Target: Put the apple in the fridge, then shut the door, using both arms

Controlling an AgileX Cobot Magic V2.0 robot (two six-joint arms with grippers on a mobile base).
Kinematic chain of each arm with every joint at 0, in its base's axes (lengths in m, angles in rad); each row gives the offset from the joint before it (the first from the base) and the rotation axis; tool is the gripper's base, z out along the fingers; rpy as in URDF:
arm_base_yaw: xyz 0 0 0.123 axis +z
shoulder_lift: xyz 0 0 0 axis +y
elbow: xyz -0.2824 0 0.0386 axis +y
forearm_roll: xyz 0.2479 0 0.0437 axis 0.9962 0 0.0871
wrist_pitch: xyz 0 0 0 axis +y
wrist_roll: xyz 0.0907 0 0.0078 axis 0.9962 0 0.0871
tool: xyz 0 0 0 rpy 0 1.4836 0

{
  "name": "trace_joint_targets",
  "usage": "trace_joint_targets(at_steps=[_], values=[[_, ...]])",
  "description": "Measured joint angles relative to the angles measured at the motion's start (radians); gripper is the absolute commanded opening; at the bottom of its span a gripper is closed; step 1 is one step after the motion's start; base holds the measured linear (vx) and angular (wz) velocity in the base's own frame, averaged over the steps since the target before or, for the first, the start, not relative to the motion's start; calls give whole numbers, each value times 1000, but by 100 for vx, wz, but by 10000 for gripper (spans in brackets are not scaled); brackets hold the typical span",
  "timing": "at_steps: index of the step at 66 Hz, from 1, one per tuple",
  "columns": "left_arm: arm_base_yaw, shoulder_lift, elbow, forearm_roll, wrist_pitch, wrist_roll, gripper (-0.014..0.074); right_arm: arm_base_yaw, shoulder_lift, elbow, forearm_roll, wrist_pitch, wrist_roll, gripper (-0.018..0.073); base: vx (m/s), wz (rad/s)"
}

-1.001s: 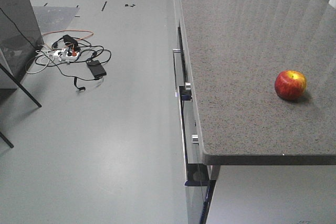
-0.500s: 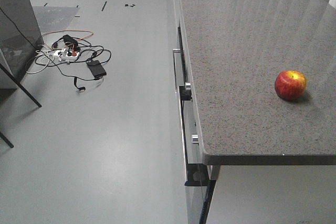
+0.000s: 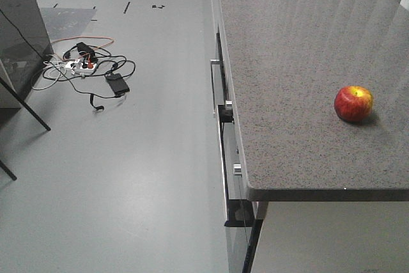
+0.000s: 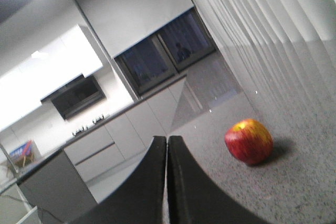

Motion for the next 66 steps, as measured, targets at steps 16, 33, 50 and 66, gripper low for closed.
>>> trace_joint_targets(at_steps=[16,33,50,66], values=[[0,0,0,0,0,0,-7,0,0,-34,-11,93,-2,1,0,0],[0,0,0,0,0,0,-7,0,177,-392,-199,427,-138,169,0,0],[0,0,0,0,0,0,-7,0,492,-746,-239,583,-344,626,0,0],[0,0,0,0,0,0,-7,0,660,-818,-278,469,-390,721,0,0]])
